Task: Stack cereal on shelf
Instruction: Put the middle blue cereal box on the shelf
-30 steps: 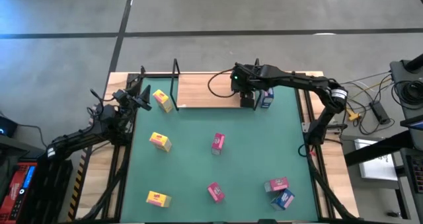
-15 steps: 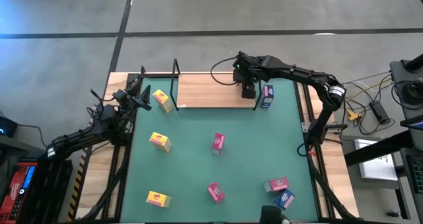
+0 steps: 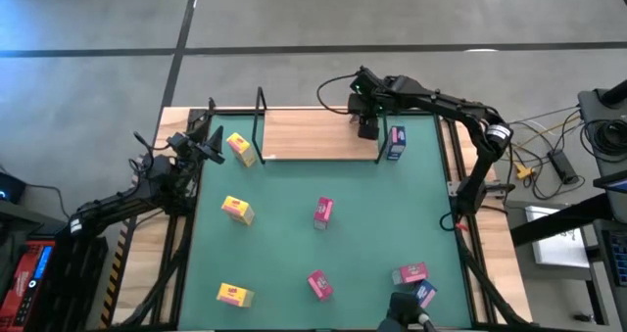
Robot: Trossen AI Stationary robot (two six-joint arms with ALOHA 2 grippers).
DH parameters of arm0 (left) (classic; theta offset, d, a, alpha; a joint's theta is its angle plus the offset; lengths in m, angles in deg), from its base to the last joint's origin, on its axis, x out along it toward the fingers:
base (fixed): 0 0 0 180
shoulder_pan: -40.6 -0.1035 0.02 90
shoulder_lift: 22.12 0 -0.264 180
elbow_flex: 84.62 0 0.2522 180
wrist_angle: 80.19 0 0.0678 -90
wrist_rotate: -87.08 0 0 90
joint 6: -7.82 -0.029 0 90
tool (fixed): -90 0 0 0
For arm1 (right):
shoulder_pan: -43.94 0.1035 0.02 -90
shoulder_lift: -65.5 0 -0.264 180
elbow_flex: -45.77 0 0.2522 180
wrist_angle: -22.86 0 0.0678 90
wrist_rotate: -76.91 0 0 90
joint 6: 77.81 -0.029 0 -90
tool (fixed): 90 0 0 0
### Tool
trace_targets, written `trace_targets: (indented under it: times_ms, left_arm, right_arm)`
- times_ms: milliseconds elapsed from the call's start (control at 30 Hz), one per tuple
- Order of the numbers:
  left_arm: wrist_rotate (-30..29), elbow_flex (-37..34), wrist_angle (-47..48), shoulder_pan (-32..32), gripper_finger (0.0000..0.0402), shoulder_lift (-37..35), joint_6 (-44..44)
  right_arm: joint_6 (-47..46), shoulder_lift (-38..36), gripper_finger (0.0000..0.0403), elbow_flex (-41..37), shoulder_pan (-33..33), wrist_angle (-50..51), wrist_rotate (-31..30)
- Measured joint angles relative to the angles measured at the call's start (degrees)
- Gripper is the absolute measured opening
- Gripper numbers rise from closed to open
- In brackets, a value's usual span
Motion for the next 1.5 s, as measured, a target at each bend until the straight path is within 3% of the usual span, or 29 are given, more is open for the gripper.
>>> trace_targets:
  times_ms: [267,533,1267,1500]
  left_arm:
    - [-0.01,0.01,0.00,0.00,0.0299,0.00,0.00]
    - [0.00,0.00,0.00,0.02,0.0299,0.00,0.00]
    - [-0.02,0.00,0.00,0.00,0.0299,0.00,0.00]
    - [-0.01,0.01,-0.01,0.01,0.0299,0.01,0.00]
  right_arm:
    - [-0.09,0.00,0.0178,0.00,-0.11,-0.51,2.97]
    - [0.10,0.00,0.0199,-0.02,-0.21,-3.48,2.17]
    - [2.54,-0.02,0.0201,-0.04,-3.04,-6.16,2.40]
    - [2.58,-0.02,0.0201,-0.07,-2.97,-5.97,6.07]
